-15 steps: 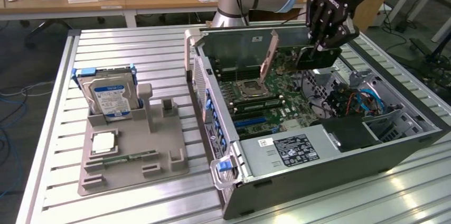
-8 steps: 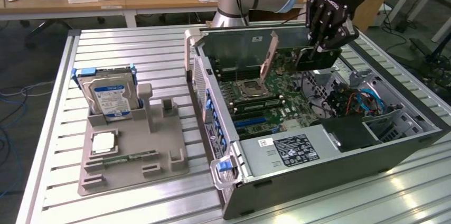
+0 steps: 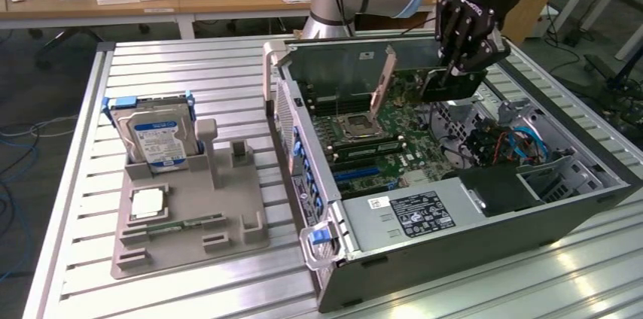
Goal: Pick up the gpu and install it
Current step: 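Insert the gpu into the slot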
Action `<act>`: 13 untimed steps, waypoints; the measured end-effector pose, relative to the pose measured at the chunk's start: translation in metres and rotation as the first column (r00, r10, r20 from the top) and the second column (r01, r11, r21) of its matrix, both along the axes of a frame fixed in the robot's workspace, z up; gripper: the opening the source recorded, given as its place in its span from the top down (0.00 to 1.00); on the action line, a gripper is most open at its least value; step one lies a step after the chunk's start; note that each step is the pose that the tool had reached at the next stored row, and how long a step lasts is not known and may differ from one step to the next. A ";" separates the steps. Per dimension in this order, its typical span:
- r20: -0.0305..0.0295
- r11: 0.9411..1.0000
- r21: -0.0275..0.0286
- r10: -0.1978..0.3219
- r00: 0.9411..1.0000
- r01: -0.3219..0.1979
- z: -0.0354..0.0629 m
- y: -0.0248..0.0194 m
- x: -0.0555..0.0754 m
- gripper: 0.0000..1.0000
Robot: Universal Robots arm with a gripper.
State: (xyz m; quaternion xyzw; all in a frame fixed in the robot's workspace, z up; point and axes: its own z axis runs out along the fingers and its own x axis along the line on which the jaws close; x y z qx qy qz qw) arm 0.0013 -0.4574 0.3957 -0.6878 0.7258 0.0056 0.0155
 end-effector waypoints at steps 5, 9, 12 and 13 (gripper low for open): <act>0.000 1.000 0.000 0.000 1.000 0.000 -0.0057 0.0001 -0.001 0.73; 0.000 1.000 0.000 0.000 1.000 0.000 -0.0081 -0.0008 -0.003 0.73; 0.000 1.000 0.000 0.000 1.000 0.000 -0.0110 -0.0016 -0.005 0.73; 0.000 1.000 0.000 0.000 1.000 0.000 -0.0121 -0.0018 -0.006 0.73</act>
